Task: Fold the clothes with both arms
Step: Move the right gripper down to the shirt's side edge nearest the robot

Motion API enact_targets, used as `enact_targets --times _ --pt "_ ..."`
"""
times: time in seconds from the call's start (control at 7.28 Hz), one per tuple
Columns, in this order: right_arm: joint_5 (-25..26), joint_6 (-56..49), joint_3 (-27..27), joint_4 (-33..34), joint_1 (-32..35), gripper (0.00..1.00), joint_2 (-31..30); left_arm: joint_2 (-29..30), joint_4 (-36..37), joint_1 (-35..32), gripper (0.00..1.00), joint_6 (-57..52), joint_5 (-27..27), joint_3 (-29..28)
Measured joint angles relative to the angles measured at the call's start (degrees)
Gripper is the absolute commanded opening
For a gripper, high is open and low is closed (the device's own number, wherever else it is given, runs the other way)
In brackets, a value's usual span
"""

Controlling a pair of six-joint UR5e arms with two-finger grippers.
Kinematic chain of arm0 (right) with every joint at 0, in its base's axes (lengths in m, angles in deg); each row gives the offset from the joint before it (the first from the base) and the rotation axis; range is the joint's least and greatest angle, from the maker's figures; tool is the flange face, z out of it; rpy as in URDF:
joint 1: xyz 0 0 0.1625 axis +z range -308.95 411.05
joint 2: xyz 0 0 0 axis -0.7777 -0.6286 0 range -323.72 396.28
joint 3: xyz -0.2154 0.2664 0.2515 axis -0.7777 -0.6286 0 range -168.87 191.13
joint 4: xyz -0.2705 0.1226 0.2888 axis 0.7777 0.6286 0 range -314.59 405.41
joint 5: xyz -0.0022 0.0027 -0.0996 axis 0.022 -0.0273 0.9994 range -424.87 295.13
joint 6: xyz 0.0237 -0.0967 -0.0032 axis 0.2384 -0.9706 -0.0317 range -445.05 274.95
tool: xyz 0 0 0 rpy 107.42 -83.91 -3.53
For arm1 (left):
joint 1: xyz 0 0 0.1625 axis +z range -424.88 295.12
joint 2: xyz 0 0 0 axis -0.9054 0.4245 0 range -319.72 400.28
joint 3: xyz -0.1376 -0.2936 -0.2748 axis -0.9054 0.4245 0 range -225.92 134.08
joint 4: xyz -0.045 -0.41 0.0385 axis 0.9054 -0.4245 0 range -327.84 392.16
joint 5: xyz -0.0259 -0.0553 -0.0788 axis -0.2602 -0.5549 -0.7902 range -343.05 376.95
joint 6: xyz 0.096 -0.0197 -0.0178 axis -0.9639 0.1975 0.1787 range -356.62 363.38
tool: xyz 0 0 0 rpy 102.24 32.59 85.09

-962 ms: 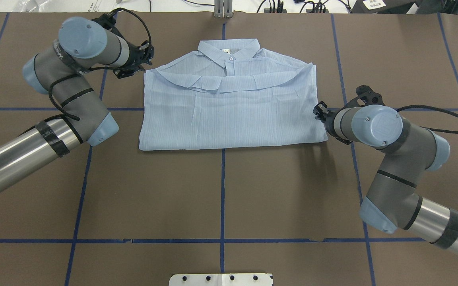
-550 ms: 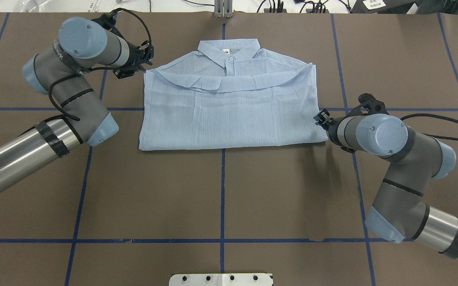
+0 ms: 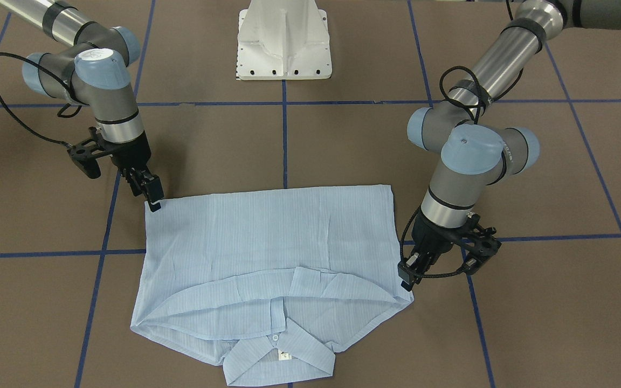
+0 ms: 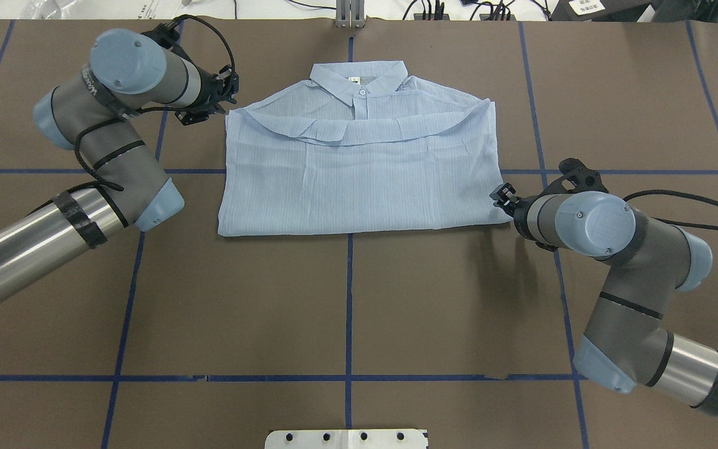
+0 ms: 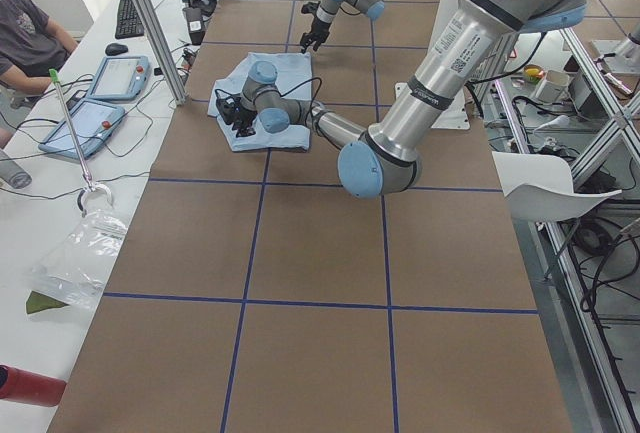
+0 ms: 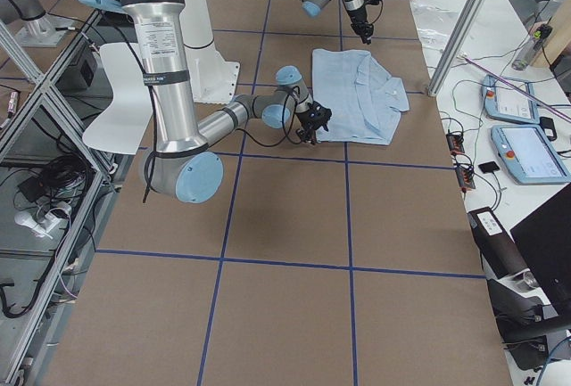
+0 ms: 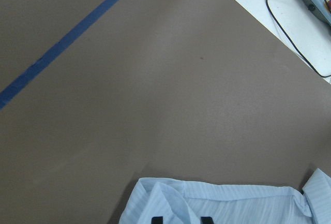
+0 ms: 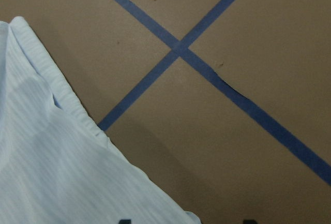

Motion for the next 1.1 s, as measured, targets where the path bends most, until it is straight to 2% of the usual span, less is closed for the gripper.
enact_targets --times 0.14,0.27,0.82,1.1 --pt "0.14 0.00 -0.81 -0.02 -0.25 0.26 0.24 -0.15 -0.02 0.00 0.37 0.00 0.00 0.03" --pt "0.17 0.00 -1.17 -0.02 -0.31 0.00 0.36 -0.21 -0.06 0.00 0.37 0.00 0.00 0.04" --pt "-0.24 -0.20 -0.83 -0.07 -0.26 0.00 0.59 -0.76 -0.14 0.06 0.37 -0.13 0.00 0.06" --pt "-0.52 -0.25 1.53 0.32 -0.12 0.00 -0.30 -0.92 -0.20 0.14 0.37 -0.22 0.00 0.06"
